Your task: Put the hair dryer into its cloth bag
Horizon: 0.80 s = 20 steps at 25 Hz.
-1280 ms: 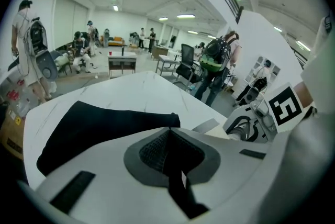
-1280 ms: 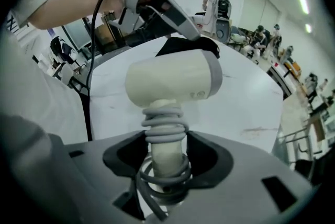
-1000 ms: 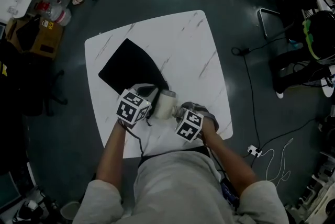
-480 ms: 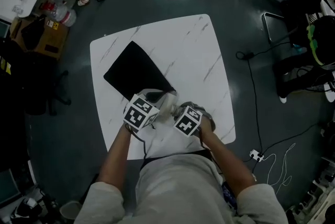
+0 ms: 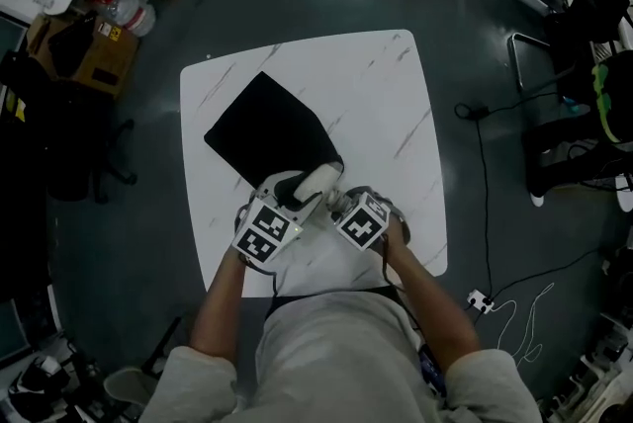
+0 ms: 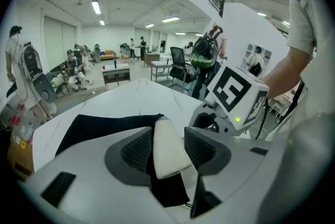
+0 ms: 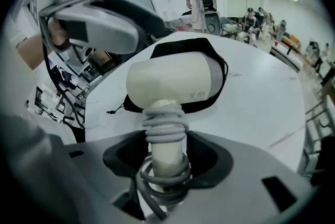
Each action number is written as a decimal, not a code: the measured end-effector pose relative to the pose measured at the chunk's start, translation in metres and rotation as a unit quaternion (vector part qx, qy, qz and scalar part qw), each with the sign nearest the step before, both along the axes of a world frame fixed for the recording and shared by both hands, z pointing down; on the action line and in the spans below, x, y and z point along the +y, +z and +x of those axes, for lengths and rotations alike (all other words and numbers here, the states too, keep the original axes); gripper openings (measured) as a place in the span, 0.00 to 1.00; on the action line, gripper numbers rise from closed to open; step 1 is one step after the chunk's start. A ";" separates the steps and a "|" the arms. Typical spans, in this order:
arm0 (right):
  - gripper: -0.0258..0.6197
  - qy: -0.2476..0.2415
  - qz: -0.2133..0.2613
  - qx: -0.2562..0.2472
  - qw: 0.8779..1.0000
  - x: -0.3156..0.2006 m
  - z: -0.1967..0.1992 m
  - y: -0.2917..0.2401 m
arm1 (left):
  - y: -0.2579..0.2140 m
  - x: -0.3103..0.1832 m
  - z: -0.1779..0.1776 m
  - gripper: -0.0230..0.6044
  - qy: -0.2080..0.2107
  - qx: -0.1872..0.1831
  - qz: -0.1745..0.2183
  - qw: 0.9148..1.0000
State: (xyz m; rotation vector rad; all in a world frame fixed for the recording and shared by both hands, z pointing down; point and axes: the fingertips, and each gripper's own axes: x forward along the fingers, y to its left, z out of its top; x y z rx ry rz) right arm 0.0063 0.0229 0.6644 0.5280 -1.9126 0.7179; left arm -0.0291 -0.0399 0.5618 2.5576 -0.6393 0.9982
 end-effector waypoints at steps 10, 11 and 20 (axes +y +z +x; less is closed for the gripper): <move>0.41 -0.013 0.000 0.003 1.000 -0.005 0.005 0.000 | 0.042 0.035 -0.047 0.33 -0.042 -0.093 -0.017 0.995; 0.41 -0.014 0.001 0.003 1.000 -0.005 0.005 -0.001 | 0.046 0.037 -0.047 0.33 -0.042 -0.099 -0.019 0.994; 0.41 -0.023 0.004 0.018 1.000 -0.005 0.011 -0.001 | 0.063 0.024 -0.049 0.06 -0.072 -0.139 0.028 0.987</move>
